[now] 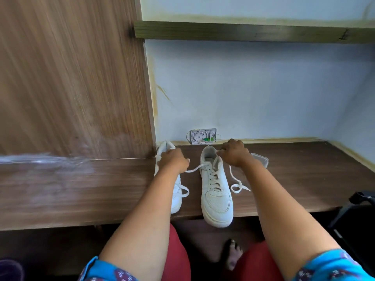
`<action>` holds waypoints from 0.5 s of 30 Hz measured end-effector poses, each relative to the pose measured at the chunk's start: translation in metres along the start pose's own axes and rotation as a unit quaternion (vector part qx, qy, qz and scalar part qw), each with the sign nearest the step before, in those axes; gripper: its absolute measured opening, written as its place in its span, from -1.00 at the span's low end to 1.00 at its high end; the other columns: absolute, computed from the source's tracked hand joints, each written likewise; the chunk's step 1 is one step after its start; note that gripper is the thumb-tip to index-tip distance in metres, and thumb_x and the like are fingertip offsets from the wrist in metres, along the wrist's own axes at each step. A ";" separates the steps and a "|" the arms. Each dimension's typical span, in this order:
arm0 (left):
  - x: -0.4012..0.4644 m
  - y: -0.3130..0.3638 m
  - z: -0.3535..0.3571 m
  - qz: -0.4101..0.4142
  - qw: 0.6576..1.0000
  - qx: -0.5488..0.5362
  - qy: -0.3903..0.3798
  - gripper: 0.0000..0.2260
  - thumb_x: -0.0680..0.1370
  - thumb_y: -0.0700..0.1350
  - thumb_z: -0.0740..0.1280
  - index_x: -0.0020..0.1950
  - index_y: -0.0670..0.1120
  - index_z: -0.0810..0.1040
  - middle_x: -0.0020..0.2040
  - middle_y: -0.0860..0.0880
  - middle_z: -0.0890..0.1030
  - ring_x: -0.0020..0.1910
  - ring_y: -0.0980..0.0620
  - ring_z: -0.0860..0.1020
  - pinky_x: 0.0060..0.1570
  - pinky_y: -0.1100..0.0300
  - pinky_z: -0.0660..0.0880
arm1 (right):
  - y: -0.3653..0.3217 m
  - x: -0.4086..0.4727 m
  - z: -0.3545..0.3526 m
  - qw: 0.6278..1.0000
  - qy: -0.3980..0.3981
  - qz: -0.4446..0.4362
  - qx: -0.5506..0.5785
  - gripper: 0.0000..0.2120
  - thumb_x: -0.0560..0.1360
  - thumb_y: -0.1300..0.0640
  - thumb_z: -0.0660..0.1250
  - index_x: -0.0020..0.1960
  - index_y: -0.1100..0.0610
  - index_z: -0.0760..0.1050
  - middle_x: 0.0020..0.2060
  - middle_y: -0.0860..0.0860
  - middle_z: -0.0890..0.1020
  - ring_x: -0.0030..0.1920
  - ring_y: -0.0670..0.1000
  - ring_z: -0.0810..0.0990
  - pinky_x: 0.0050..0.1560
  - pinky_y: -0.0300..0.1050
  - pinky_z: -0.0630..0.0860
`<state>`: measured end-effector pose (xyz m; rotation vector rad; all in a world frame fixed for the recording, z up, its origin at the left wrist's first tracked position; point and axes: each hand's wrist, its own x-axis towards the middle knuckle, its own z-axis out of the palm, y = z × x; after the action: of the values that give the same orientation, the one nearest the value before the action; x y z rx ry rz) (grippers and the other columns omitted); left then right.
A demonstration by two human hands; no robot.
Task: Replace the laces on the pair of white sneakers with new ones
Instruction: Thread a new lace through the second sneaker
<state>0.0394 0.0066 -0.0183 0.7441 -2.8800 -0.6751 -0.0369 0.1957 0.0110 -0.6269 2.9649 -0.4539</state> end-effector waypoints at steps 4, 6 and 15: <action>-0.028 0.043 0.003 0.171 0.942 -0.286 -0.047 -0.73 0.64 -0.08 0.20 0.28 -0.14 0.51 0.26 -0.10 0.52 0.26 -0.06 0.48 0.23 0.15 0.40 | -0.001 -0.027 -0.023 0.975 0.037 -0.038 0.215 -0.69 0.58 0.03 0.20 -0.24 0.15 0.53 -0.31 0.05 0.55 -0.20 0.05 0.47 -0.22 -0.12 0.34; -0.044 0.065 0.006 0.167 0.902 -0.388 -0.090 -0.70 0.67 -0.02 0.12 0.27 -0.14 0.50 0.18 -0.08 0.56 0.16 -0.02 0.51 0.13 0.19 0.41 | -0.005 -0.040 -0.028 0.956 0.068 -0.054 0.280 -0.69 0.56 0.09 0.21 -0.35 0.12 0.46 -0.43 0.00 0.46 -0.33 -0.02 0.38 -0.26 -0.12 0.30; -0.044 0.072 0.017 0.137 0.889 -0.435 -0.044 -0.77 0.64 -0.04 0.21 -0.09 -0.16 0.52 -0.19 -0.13 0.58 -0.20 0.04 0.50 -0.13 0.17 0.42 | 0.005 -0.066 0.005 0.867 0.044 -0.034 0.496 -0.74 0.61 -0.03 0.21 -0.05 0.16 0.51 -0.23 -0.01 0.58 -0.24 -0.05 0.51 -0.19 -0.17 0.44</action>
<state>0.0429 0.0914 -0.0012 0.1663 -2.2516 -1.7713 0.0224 0.2252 0.0054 -0.5476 2.2607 -1.8402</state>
